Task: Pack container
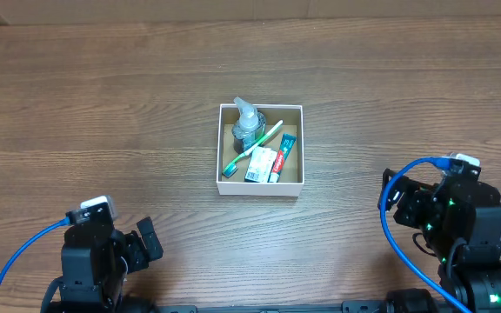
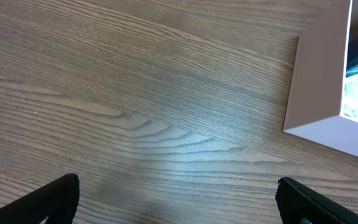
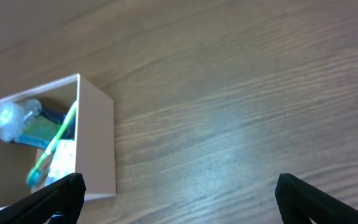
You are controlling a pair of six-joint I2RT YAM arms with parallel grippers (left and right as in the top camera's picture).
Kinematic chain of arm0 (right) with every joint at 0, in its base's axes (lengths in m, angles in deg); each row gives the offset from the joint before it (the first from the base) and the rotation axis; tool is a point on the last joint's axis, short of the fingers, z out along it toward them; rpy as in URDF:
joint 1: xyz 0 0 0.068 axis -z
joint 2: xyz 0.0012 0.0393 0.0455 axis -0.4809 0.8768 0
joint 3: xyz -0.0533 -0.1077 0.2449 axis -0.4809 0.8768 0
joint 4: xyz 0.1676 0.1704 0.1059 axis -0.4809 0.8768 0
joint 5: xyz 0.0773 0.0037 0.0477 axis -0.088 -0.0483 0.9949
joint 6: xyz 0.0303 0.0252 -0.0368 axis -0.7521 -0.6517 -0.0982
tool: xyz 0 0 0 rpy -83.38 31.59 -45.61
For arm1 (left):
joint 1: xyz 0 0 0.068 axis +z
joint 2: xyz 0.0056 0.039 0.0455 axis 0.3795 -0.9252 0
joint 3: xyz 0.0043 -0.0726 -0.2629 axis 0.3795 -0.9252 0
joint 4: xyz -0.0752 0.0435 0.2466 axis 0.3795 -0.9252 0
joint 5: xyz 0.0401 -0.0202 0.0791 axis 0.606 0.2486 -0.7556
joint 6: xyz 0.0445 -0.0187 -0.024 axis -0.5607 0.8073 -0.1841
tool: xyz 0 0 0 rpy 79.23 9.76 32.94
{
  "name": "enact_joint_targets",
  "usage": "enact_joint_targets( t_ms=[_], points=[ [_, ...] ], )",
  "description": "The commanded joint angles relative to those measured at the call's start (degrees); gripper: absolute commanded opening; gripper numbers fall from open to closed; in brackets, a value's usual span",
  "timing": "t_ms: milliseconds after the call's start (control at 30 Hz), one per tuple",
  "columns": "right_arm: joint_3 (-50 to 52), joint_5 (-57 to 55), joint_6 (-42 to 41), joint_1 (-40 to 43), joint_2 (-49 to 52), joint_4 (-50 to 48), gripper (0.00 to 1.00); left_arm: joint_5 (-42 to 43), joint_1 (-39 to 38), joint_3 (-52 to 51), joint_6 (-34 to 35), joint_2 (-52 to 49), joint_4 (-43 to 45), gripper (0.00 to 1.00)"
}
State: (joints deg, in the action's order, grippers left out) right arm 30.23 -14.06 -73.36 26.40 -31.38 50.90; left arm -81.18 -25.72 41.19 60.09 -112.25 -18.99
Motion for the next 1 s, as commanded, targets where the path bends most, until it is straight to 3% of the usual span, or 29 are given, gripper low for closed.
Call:
enact_joint_targets(
  t_ms=[0,233,600,833,967],
  points=[
    [0.63,-0.92,-0.15,-0.15,-0.59,2.10,1.00,-0.57,-0.35,-0.44,1.03,0.44,0.02,1.00],
    [4.92,-0.31,4.83,-0.13,-8.76,-4.37,1.00,-0.57,-0.35,-0.44,1.03,0.44,0.02,1.00],
    [29.46,0.13,4.87,-0.13,-35.32,-25.00,1.00,-0.57,-0.35,-0.44,1.03,0.44,0.02,1.00],
    [40.13,0.13,12.07,-0.09,-36.54,-50.16,1.00,-0.57,-0.35,-0.44,1.03,0.44,0.02,1.00],
    [44.94,0.15,16.72,-0.09,-36.54,-57.05,1.00,-0.57,-0.35,-0.44,1.03,0.44,0.02,1.00]
  ],
)
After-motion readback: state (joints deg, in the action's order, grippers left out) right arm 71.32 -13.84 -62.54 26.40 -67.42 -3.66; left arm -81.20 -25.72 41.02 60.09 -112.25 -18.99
